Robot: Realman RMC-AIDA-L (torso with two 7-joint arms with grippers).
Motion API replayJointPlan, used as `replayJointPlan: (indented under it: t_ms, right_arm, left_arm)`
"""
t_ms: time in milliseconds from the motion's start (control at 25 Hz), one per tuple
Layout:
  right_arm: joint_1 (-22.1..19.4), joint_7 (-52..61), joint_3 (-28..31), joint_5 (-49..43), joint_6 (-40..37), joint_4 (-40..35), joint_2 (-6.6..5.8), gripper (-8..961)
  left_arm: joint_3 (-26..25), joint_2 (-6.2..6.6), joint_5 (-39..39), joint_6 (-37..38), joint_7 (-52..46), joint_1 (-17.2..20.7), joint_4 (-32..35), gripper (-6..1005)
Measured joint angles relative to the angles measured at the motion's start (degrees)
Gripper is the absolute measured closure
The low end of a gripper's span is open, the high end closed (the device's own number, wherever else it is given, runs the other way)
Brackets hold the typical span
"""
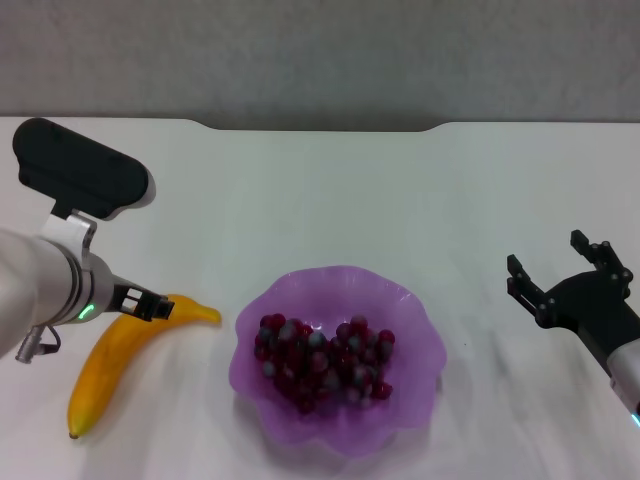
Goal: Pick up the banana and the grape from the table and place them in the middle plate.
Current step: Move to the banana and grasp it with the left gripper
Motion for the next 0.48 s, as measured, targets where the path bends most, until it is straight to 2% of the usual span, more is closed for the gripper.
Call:
replayJointPlan:
  t_ms: [80,160,320,480]
  right_arm:
    - [0.0,0.0,0.0,0.0,0.0,0.1,0.00,92]
    - [0.0,0.0,0.0,-0.1,0.0,0.2,0.00,92]
    - [0.0,0.0,0.0,-0.1,0.0,0.2,0.00,92]
    - [0.1,0.0,0.0,-0.1,0.0,0.3,0.00,92]
  left_arm:
    - [0.8,0.92,-2.2,1.1,0.0,-1.9,1.7,203]
    - [1.3,1.18,-3.6,1.8,0.0,-4.1,4.6,203]
    - [2.9,0.73,-5.5,2.2,0.0,-8.0,12.1,204]
    - [3.1,0.01,-5.6,1.6,0.1,-9.1,14.7,206]
